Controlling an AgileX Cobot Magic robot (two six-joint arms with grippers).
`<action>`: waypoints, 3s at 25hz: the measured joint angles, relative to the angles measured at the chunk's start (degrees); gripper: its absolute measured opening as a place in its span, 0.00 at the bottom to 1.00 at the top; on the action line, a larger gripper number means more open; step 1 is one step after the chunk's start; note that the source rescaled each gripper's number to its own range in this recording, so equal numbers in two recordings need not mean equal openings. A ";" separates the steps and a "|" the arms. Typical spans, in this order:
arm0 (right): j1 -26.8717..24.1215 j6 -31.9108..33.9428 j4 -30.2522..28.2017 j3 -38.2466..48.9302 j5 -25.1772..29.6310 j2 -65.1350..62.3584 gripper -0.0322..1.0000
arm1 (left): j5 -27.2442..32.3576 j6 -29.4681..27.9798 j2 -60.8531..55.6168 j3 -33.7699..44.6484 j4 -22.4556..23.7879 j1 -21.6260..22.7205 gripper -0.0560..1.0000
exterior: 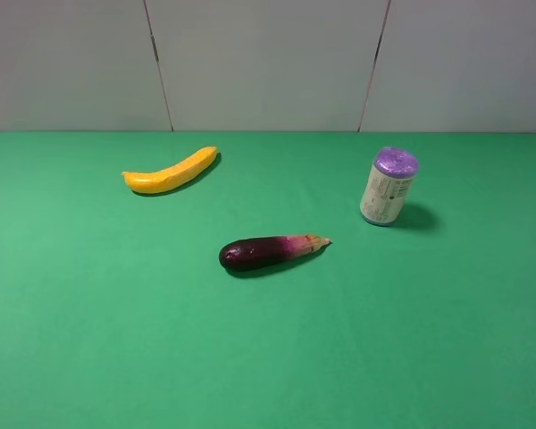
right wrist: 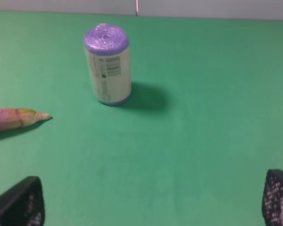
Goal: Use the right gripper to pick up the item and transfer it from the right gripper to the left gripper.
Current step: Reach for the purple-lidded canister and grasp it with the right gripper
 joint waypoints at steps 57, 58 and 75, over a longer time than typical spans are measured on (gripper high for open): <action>0.00 0.00 -0.07 -11.25 3.77 20.67 1.00 | 0.00 0.00 0.00 0.00 0.00 0.00 0.94; 0.00 0.00 -0.07 -12.04 3.83 21.99 1.00 | 0.00 0.00 0.00 0.00 0.00 0.00 0.94; 0.16 -0.41 1.04 -26.54 3.97 43.41 1.00 | 0.00 0.00 0.00 0.00 0.00 0.00 0.94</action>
